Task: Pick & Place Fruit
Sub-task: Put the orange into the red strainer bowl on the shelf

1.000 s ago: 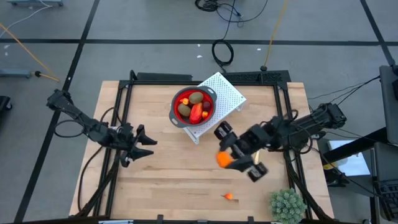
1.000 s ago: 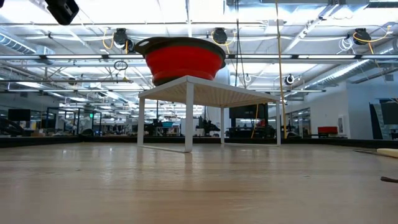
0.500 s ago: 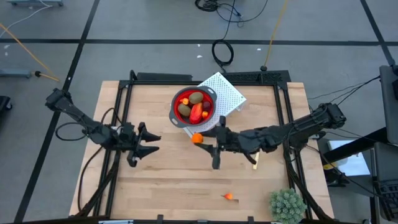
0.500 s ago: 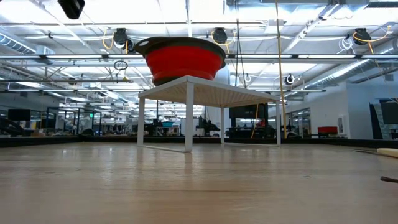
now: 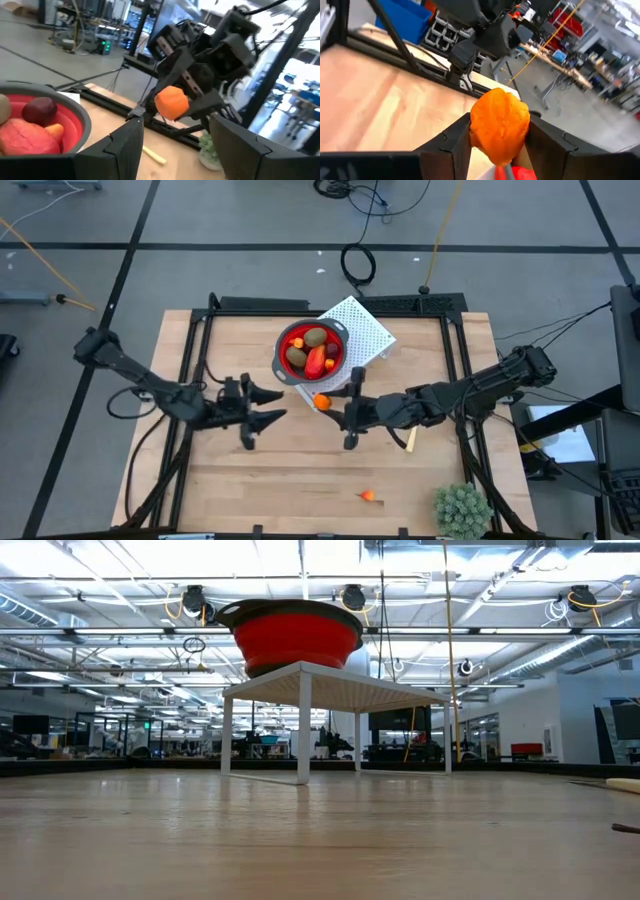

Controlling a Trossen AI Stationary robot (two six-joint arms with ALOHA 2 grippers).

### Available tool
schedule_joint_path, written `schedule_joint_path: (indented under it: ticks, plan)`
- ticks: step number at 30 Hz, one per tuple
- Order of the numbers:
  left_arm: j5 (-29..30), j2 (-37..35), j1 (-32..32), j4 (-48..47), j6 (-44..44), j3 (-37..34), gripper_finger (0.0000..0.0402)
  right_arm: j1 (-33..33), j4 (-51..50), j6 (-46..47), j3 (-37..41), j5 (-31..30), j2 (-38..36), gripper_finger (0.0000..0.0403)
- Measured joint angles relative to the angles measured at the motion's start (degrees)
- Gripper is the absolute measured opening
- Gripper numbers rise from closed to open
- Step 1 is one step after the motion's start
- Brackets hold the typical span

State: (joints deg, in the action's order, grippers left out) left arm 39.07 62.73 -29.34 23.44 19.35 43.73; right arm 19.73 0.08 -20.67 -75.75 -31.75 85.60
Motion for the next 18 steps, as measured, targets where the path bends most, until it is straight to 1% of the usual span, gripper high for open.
schedule_joint_path:
  ticks: [2,8,12,14,18]
  plan:
    - [-0.02,2.56,1.04,-0.34,0.42,2.36,0.0225,0.00,-0.20,-3.09,0.00,0.00,0.00,0.0154]
    - [-0.08,9.34,3.95,-6.45,4.94,9.61,0.0225,0.04,-0.38,-9.35,0.00,0.00,0.00,0.0156]
    - [-1.67,12.85,5.09,-8.69,6.59,13.77,0.0225,0.04,-0.58,-12.29,0.00,0.00,0.00,0.0155]
    - [-3.00,14.20,5.62,-8.89,6.69,15.14,0.0225,0.04,-0.82,-13.41,0.00,0.00,0.00,0.0153]
    - [-3.22,15.96,6.41,-9.92,8.56,16.72,0.0225,0.24,-0.83,-15.03,0.00,0.00,0.00,0.0153]
